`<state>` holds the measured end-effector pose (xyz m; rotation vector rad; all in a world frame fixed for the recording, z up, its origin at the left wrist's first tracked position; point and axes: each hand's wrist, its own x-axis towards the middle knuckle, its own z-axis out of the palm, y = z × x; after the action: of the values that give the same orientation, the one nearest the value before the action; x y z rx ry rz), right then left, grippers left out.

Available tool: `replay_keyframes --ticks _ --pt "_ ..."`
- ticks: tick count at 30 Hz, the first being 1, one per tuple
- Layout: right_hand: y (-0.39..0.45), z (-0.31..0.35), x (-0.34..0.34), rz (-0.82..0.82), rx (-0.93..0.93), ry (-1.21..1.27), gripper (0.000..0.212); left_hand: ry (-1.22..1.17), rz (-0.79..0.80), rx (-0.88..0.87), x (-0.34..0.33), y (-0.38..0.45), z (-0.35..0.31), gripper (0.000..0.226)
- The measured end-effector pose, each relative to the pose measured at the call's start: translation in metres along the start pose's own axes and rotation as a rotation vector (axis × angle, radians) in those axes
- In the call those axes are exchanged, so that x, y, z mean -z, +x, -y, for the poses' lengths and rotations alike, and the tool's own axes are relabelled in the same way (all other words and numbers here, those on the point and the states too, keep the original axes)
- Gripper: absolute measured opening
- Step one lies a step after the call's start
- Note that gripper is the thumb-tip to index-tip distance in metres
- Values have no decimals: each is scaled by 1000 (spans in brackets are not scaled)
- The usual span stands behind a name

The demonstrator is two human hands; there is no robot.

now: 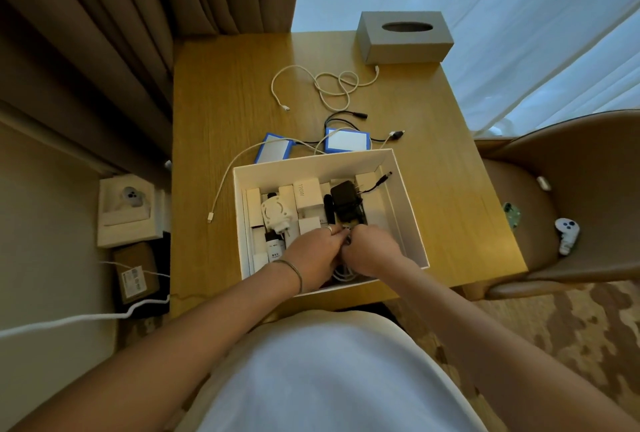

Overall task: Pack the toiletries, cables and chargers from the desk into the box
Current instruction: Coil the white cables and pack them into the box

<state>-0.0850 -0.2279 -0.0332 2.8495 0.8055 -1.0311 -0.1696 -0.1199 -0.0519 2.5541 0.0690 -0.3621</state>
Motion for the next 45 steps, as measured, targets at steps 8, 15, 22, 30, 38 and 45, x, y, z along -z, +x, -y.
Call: replay_keyframes --ticks 8,15,22,30,38,45 --pt "-10 -20 31 -137 105 -16 32 73 -41 20 2 8 2 51" --pt "0 -39 86 -322 255 291 23 -31 -295 55 44 16 -3 37" --pt "43 -38 141 -425 236 520 23 -203 -512 216 103 54 -1 29" --pt "104 -24 165 -327 272 600 25 -54 -310 454 131 127 42 23" --pt "130 -29 155 -222 265 694 20 273 52 506 115 188 61 26" --pt "136 -36 153 -145 278 820 21 537 187 513 108 211 64 7"
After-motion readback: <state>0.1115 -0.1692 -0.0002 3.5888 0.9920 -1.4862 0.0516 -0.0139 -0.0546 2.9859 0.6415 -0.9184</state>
